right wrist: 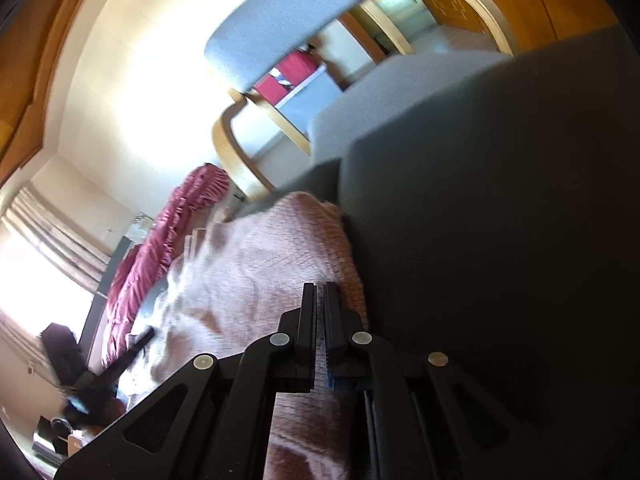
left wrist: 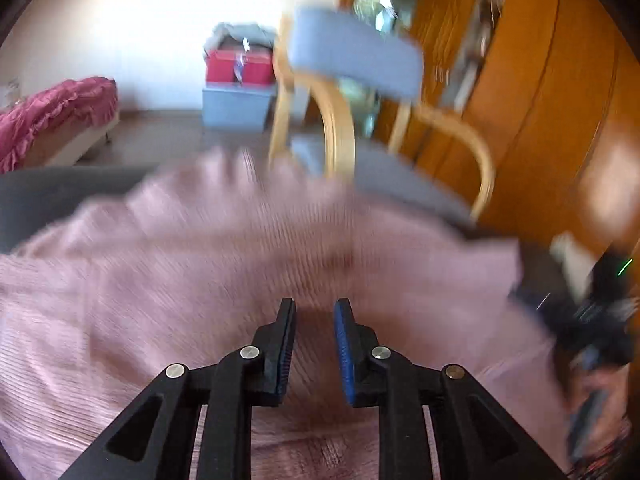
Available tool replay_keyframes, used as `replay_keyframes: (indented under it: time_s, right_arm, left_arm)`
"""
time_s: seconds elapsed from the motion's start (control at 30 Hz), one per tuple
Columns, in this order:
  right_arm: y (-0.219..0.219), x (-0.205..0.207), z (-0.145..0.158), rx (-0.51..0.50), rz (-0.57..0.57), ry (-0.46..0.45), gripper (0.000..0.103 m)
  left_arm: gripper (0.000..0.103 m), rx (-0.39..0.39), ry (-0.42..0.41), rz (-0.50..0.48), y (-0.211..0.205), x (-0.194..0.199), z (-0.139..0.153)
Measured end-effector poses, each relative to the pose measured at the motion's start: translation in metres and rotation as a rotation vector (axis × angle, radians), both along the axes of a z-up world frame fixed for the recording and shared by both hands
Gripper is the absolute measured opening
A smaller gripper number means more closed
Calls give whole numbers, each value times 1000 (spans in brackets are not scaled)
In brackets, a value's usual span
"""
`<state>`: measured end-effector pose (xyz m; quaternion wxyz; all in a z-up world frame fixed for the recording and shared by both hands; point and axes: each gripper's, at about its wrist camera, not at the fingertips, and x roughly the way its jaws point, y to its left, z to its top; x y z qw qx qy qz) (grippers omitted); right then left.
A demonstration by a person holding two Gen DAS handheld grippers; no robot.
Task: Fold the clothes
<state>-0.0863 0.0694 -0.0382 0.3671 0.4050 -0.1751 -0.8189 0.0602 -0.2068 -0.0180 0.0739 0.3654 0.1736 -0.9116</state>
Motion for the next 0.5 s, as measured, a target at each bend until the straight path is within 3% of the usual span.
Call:
replay_keyframes:
  time_s: [0.1, 0.2, 0.37, 0.47, 0.5]
  right_arm:
    - [-11, 12, 19, 16, 65, 103, 6]
    - [-53, 30, 43, 117, 203, 224, 6]
    - [-125, 27, 31, 192, 449, 148, 6]
    - [-144, 18, 7, 265, 436, 103, 6]
    - [-142, 12, 1, 262, 413, 84, 0]
  left_arm:
    - [19, 80, 26, -4, -11, 5, -2]
    - [19, 179, 60, -4, -23, 8, -2]
    - [19, 180, 64, 0, -14, 5, -1]
    - [18, 174, 62, 2, -4, -1, 1]
    - [17, 176, 62, 3, -3, -1, 1]
